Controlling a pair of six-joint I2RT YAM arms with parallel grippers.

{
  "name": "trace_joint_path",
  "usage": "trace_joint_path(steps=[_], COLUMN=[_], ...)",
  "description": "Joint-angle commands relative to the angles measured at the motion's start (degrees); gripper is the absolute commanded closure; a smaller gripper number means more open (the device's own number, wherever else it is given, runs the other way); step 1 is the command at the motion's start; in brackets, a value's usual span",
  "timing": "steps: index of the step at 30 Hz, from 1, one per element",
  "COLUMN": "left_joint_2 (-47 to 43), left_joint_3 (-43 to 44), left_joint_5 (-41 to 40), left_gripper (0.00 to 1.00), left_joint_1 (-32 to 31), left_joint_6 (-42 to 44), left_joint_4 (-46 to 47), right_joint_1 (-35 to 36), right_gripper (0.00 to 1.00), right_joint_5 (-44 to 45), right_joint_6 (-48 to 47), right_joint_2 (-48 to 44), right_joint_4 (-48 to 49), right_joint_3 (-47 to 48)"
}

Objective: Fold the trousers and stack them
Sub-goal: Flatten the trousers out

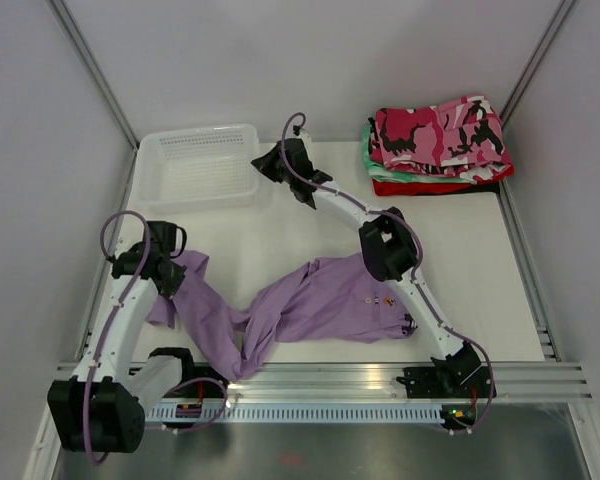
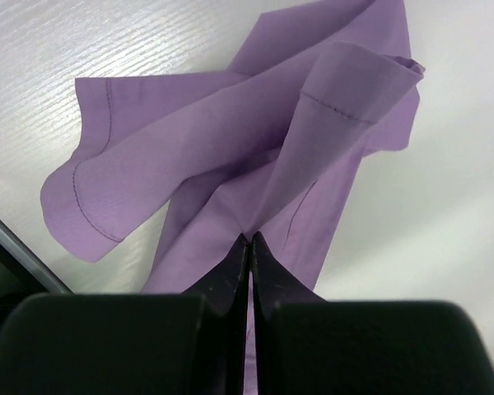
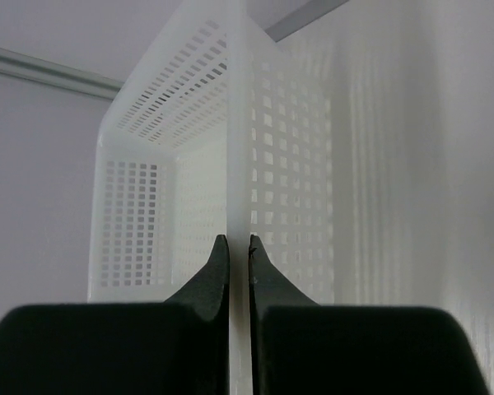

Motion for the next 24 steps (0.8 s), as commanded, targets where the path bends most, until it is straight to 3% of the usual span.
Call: trace_joint_path(steps=[1,2,5,8,10,12,18,21,24], left_joint_2=[1.43,1.34,-0.23,-2.7,-2.88,-2.0,-0.42,0.98,5.44], left_joint_3=[1.17,1.44,2.84,3.99,4.78,6.17,10.31,10.15,8.48], left_joint_5=[3.1,2.4,0.64,2.31,2.31,2.48,1.61,3.26,13.62], left_gripper=[0.95,0.89,0.85,0.85,0.9,0.95,0.98,0.98,0.79], left_joint_1=[4.37,4.91,9.12,13.79,15.37,16.34,16.7,16.7,16.7], left_joint_6=[0.57,0.41,1.36,4.61,6.02,6.47,8.4,8.58,13.58], left_joint_4=[2.59,1.8,-0.84,1.27,2.49,3.03,6.45,10.83,23.48], right_joint_1=[0.2,0.2,0.47,0.64,0.64,0.03,-5.15,-8.48,-11.38], right_gripper=[1.0,1.0,1.0,0.65,0.2,0.05,0.02,0.02,0.02], right_joint_5=[2.17,1.29,-0.92,-3.02,-6.1,-6.02,-9.17,-8.22,-6.02], right_joint_6=[2.42,2.6,2.08,-0.63,-6.06,-10.56,-20.41,-24.72,-27.19], right_joint_2=[3.25,3.77,3.52,2.9,-1.11,-5.49,-29.29,-42.74,-54.52], right_joint_4=[4.33,3.63,4.06,2.59,-1.01,-3.13,-9.21,-9.64,-11.66], right_joint_3=[4.89,5.61,4.04,4.55,5.35,1.69,-13.96,-31.93,-44.69])
